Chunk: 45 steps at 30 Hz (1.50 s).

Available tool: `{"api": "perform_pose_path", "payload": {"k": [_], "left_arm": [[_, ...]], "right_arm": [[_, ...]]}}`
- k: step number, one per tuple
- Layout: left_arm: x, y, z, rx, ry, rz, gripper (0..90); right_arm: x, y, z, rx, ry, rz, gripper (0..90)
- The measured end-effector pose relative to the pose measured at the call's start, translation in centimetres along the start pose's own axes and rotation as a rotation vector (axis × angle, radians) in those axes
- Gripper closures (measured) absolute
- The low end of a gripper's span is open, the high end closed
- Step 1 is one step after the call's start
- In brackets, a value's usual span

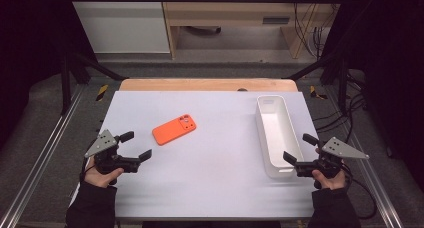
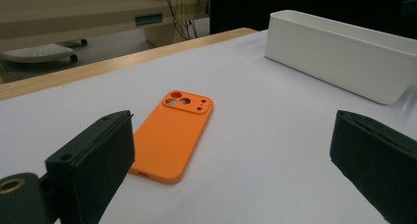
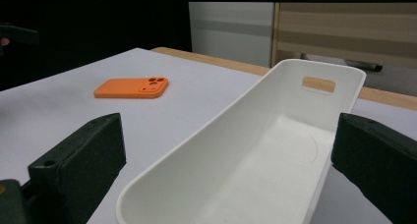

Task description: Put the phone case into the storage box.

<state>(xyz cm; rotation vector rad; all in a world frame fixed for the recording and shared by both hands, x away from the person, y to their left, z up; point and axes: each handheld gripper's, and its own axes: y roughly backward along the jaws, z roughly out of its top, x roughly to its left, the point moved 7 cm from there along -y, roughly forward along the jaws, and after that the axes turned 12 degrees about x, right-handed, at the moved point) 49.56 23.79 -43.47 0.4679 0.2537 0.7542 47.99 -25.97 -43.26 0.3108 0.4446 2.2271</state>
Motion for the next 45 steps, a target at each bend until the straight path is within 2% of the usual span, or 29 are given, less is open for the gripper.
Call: {"api": "perform_pose_path", "payload": {"k": [13,15,20,28,35,45], "left_arm": [[-0.1,-0.4,0.1,0.020,0.002,-0.001,1.8],[-0.1,-0.5,0.1,0.029,0.014,-0.001,1.8],[-0.2,-0.8,0.2,0.047,0.008,-0.004,1.7],[-0.3,-1.0,0.8,0.050,0.021,-0.001,1.6],[-0.1,-1.5,1.1,0.079,0.041,0.008,1.6],[-0.4,-2.2,2.0,0.102,0.028,0.013,2.0]], "right_arm": [[0.0,-0.1,0.0,0.004,0.004,-0.003,0.4],[0.1,-0.2,-0.1,0.008,0.005,-0.004,0.4],[0.1,-0.3,-0.1,0.015,0.008,-0.003,0.4],[0.1,-0.3,-0.1,0.019,0.012,-0.004,0.4],[0.1,-0.3,-0.1,0.018,0.016,-0.003,0.4],[0.1,-0.3,-0.1,0.017,0.020,-0.006,0.4]]}}
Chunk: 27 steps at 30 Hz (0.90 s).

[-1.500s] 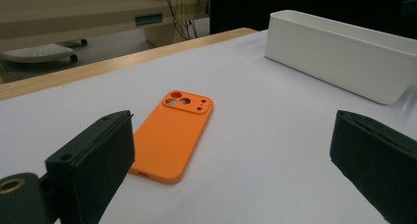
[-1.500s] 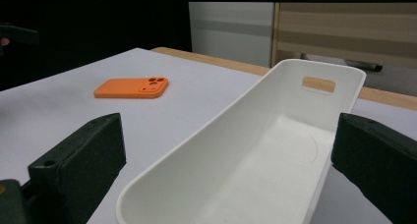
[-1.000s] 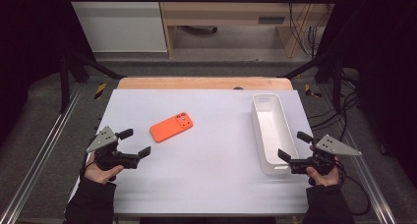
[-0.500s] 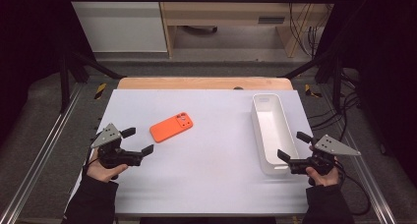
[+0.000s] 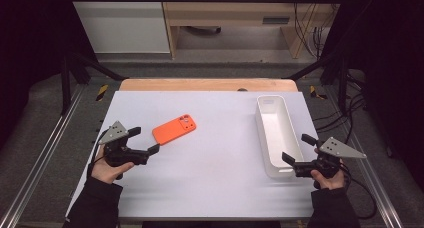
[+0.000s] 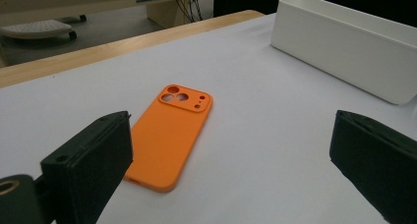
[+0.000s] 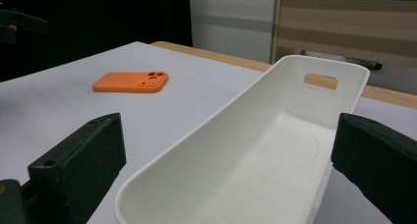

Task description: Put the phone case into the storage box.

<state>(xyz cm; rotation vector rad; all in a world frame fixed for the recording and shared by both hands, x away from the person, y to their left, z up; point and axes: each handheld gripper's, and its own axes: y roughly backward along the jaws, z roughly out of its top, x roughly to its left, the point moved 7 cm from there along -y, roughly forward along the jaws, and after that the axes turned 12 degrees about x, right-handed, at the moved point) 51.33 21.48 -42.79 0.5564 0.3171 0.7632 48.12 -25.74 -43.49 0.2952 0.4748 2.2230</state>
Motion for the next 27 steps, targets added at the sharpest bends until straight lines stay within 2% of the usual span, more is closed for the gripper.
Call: {"api": "perform_pose_path", "payload": {"k": [12,27], "left_arm": [[-0.1,-1.2,1.3,0.026,-0.010,0.006,3.3],[0.5,-2.9,2.5,0.057,0.000,0.011,5.5]], "right_arm": [[0.1,-0.1,-0.1,0.009,-0.004,-0.003,0.4],[0.0,-0.1,-0.1,0.011,-0.006,0.000,0.4]]}}
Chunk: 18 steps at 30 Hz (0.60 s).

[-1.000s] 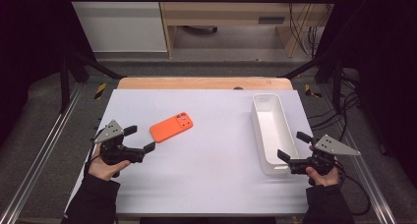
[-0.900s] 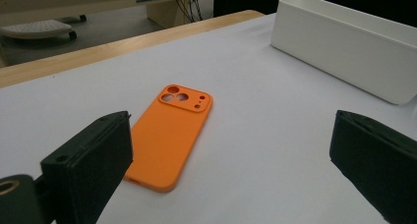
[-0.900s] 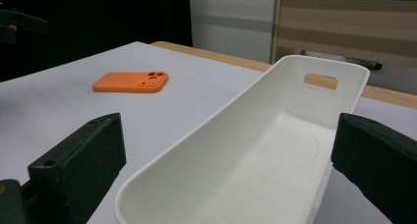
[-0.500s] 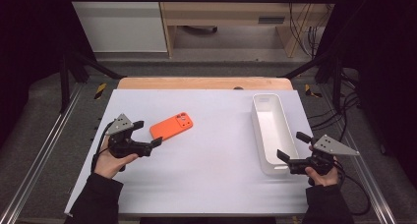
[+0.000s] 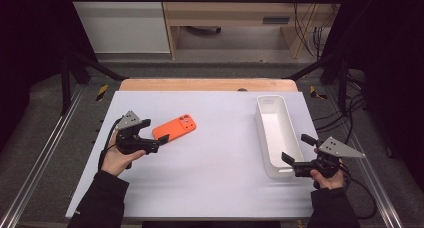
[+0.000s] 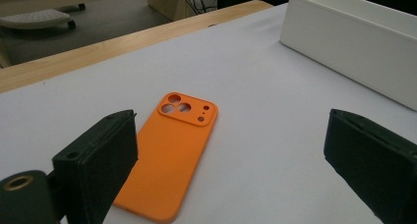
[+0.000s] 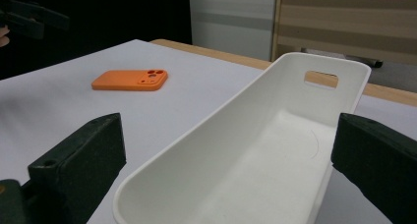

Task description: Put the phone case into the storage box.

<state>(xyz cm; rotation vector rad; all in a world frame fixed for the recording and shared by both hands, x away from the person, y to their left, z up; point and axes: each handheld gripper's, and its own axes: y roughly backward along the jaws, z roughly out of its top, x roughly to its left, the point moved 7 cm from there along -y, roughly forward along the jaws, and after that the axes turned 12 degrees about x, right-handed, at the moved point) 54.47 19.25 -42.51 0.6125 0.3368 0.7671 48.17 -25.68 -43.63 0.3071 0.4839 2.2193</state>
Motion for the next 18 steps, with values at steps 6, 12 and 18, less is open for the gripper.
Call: {"api": "perform_pose_path", "payload": {"k": [6,12,18], "left_arm": [[0.4,-0.7,0.6,0.011,0.011,0.004,6.8],[1.2,-1.8,0.9,0.048,0.024,0.026,8.8],[2.4,-2.7,1.1,0.066,0.051,0.060,16.9]], "right_arm": [[0.0,0.0,0.0,-0.001,-0.002,0.001,0.4],[0.0,0.0,0.0,0.001,-0.001,0.001,0.4],[0.0,0.0,0.0,0.000,0.000,0.002,0.4]]}}
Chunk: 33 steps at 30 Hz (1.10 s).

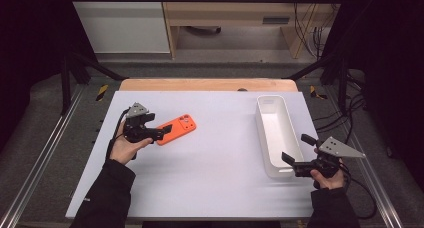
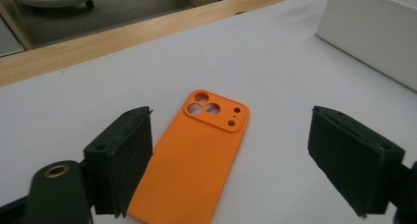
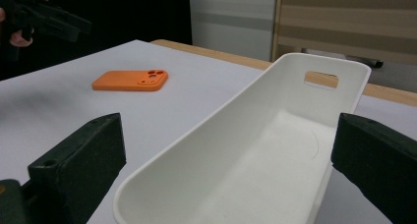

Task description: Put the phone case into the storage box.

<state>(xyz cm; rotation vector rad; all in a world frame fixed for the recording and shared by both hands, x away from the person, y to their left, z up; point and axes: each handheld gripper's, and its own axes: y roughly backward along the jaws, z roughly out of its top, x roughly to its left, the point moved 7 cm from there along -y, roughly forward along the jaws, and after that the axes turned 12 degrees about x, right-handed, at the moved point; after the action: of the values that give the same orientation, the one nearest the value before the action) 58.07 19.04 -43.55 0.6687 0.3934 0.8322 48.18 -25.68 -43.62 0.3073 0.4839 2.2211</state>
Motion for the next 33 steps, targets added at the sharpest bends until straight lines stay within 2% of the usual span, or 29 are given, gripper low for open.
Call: {"api": "perform_pose_path", "payload": {"k": [1,3,4,8,10,15,19,20,25,27,33], "left_arm": [[0.5,-0.3,0.0,0.010,0.014,0.017,17.7],[0.7,-0.4,0.0,0.013,0.019,0.025,20.9],[1.2,-0.7,0.0,0.018,0.032,0.044,21.9],[1.9,-1.0,0.0,0.018,0.059,0.055,28.7],[2.4,-1.3,-0.2,0.034,0.072,0.073,30.5],[3.6,-2.4,-0.7,0.069,0.079,0.121,41.3],[4.0,-2.8,-0.8,0.077,0.080,0.129,48.5],[4.2,-3.1,-0.8,0.079,0.076,0.142,50.6],[4.5,-3.6,-1.0,0.092,0.076,0.142,58.7],[4.8,-4.1,-1.2,0.110,0.081,0.159,64.7],[5.1,-4.7,-1.3,0.135,0.088,0.167,73.8]], "right_arm": [[0.0,0.0,0.0,0.000,0.000,0.000,0.4],[0.0,0.0,0.0,0.000,0.001,0.000,0.4],[0.0,0.0,0.0,0.000,0.000,-0.001,0.4],[0.0,0.0,0.0,-0.003,-0.001,-0.001,0.4],[0.0,0.0,0.0,-0.003,-0.001,0.000,0.4],[0.0,0.0,0.0,-0.002,0.000,0.000,0.4],[0.0,0.0,0.0,-0.002,0.001,0.000,0.4],[0.0,0.0,0.0,-0.003,-0.001,0.001,0.4],[0.0,0.0,0.0,-0.003,0.001,0.001,0.4],[0.0,0.0,0.0,-0.003,0.001,0.002,0.4],[0.0,0.0,0.0,-0.003,0.003,0.000,0.4]]}}
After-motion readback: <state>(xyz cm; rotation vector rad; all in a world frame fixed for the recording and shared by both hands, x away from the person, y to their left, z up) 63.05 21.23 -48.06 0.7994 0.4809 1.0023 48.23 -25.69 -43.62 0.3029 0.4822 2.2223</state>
